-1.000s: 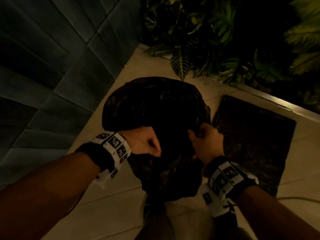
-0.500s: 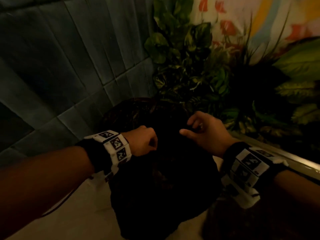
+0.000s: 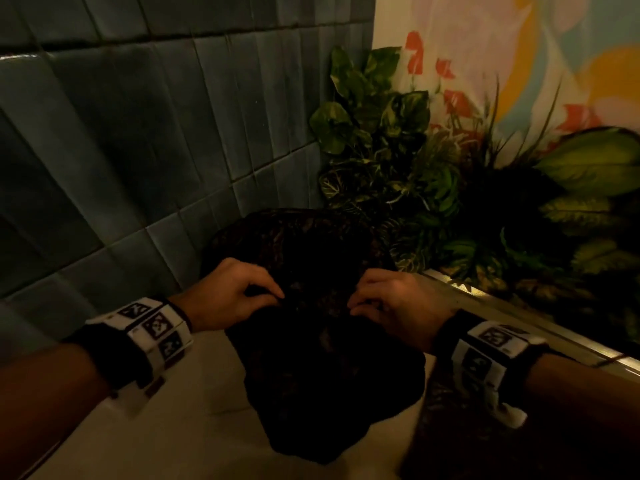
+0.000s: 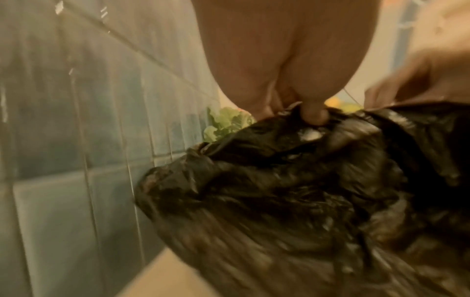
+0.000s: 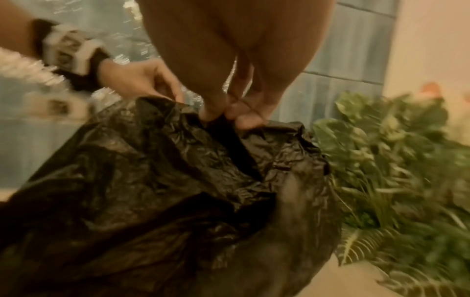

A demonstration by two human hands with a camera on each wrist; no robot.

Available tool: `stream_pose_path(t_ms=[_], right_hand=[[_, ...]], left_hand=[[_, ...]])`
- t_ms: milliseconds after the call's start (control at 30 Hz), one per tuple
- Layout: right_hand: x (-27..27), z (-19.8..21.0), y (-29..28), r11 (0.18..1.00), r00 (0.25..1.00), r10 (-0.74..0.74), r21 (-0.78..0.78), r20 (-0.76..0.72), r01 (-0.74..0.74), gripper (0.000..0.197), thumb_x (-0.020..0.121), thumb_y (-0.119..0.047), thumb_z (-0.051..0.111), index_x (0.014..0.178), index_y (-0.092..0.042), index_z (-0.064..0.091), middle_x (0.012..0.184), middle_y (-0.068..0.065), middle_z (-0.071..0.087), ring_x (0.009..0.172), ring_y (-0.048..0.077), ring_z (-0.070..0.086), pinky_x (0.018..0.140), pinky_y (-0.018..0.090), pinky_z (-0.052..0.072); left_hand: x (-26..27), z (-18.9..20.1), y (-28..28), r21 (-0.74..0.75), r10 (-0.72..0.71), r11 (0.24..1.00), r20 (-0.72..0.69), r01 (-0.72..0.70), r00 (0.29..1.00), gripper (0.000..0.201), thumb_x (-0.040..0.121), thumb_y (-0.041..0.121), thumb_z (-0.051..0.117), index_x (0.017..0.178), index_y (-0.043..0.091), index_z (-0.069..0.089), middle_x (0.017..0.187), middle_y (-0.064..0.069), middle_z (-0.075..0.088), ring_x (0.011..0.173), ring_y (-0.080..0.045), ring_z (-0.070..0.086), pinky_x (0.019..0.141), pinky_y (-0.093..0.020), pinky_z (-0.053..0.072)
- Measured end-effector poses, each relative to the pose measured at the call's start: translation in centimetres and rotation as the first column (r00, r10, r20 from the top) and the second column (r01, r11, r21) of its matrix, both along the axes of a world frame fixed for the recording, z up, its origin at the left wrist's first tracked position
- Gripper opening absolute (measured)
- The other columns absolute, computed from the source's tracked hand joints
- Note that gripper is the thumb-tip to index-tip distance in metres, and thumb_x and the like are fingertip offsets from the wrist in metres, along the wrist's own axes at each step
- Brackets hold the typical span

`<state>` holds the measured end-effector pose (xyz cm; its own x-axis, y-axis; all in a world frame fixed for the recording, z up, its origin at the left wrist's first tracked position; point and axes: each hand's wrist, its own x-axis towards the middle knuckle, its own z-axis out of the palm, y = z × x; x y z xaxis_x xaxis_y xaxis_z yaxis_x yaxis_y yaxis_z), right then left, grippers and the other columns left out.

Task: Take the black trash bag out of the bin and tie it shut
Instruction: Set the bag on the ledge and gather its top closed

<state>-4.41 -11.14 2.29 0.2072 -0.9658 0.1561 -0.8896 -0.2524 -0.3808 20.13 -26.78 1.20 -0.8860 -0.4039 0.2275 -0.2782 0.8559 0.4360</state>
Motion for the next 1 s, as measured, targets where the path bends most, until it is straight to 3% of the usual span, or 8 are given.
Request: stream_pose_path(t_ms=[200, 433, 533, 633, 733, 800, 900, 1000], right_hand=[[-0.3, -1.2, -1.3, 0.975, 0.970, -0.224, 0.009, 0.096, 0.224, 0.008, 0.085, -0.004, 0.056, 0.088, -0.007, 0.062, 0.087, 0.001, 0.055, 0.077, 0.016, 0.053, 0.062, 0.012, 0.033], [-1.1, -1.7, -1.8, 0.923, 0.915, -0.366, -0.058, 0.168, 0.380, 0.013, 0.086, -0.003, 0.050, 0.096, -0.005, 0.058, 0.085, 0.005, 0.050, 0.074, 0.022, 0.049, 0.065, 0.028, 0.037], [-0.9, -1.8, -2.0, 0.951, 0.950, -0.303, -0.035, 0.080, 0.306, 0.023, 0.080, 0.002, 0.051, 0.094, -0.010, 0.064, 0.093, 0.001, 0.043, 0.080, 0.023, 0.051, 0.069, 0.032, 0.043], [-1.0, -1.6, -2.6, 0.963, 0.964, -0.263, 0.056, -0.034, 0.264, 0.029, 0.078, 0.002, 0.051, 0.092, -0.017, 0.068, 0.100, -0.003, 0.037, 0.092, 0.021, 0.051, 0.078, 0.033, 0.047], [-0.8, -1.1, -2.7, 0.966, 0.971, -0.238, 0.098, -0.026, 0.240, 0.030, 0.081, -0.012, 0.047, 0.098, -0.021, 0.069, 0.106, -0.001, 0.044, 0.101, 0.021, 0.050, 0.088, 0.038, 0.048], [-0.5, -0.9, -2.5, 0.972, 0.975, -0.217, 0.079, -0.050, 0.221, 0.040, 0.082, -0.039, 0.038, 0.108, -0.026, 0.067, 0.112, -0.004, 0.050, 0.103, 0.019, 0.048, 0.092, 0.036, 0.044], [-0.3, -0.9, -2.1, 0.983, 0.980, -0.154, 0.075, -0.126, 0.165, 0.061, 0.076, -0.074, 0.027, 0.115, -0.037, 0.056, 0.109, -0.013, 0.055, 0.101, 0.014, 0.045, 0.091, 0.034, 0.041], [-0.5, -1.4, -2.4, 0.990, 0.981, -0.087, 0.097, -0.173, 0.105, 0.043, 0.081, -0.066, 0.041, 0.107, -0.037, 0.059, 0.101, -0.012, 0.062, 0.097, 0.015, 0.050, 0.088, 0.035, 0.045]], left_hand=[[-1.8, 0.0, 0.2, -0.060, 0.285, 0.953, -0.138, -0.296, 0.949, 0.010, 0.082, 0.020, 0.070, 0.091, 0.019, 0.074, 0.091, 0.005, 0.073, 0.085, -0.010, 0.066, 0.087, -0.025, 0.048], [-2.1, -0.3, 0.4, -0.260, 0.313, 0.903, -0.150, -0.343, 0.938, 0.021, 0.081, 0.003, 0.058, 0.096, 0.016, 0.066, 0.099, -0.003, 0.060, 0.079, -0.021, 0.060, 0.069, -0.036, 0.053], [-1.7, -0.4, 1.6, -0.217, 0.142, 0.963, -0.103, -0.161, 0.985, 0.022, 0.083, 0.016, 0.052, 0.097, 0.016, 0.069, 0.101, 0.001, 0.063, 0.088, -0.010, 0.059, 0.081, -0.024, 0.049], [-1.0, -0.5, 2.2, -0.148, 0.059, 0.988, 0.134, -0.039, 0.989, 0.045, 0.085, 0.050, 0.049, 0.114, 0.020, 0.067, 0.112, 0.007, 0.064, 0.105, -0.004, 0.056, 0.096, -0.022, 0.044], [-0.7, -1.2, 1.6, -0.135, 0.039, 0.990, 0.054, -0.031, 0.998, 0.033, 0.088, 0.039, 0.057, 0.108, 0.017, 0.071, 0.105, 0.004, 0.071, 0.096, 0.001, 0.060, 0.089, -0.012, 0.046], [-1.0, -1.1, 1.0, -0.061, 0.133, 0.989, -0.050, -0.136, 0.990, 0.018, 0.087, 0.021, 0.062, 0.099, 0.016, 0.075, 0.097, 0.004, 0.075, 0.091, 0.003, 0.061, 0.081, -0.005, 0.046], [-1.7, -1.0, 0.7, 0.009, 0.285, 0.959, -0.013, -0.285, 0.959, 0.015, 0.090, 0.017, 0.060, 0.099, 0.018, 0.073, 0.096, 0.004, 0.074, 0.084, -0.001, 0.064, 0.077, -0.013, 0.047], [-2.6, -1.5, 0.5, 0.015, 0.360, 0.933, 0.030, -0.360, 0.932, 0.013, 0.088, 0.017, 0.061, 0.098, 0.017, 0.070, 0.091, 0.002, 0.072, 0.078, -0.004, 0.061, 0.074, -0.017, 0.044]])
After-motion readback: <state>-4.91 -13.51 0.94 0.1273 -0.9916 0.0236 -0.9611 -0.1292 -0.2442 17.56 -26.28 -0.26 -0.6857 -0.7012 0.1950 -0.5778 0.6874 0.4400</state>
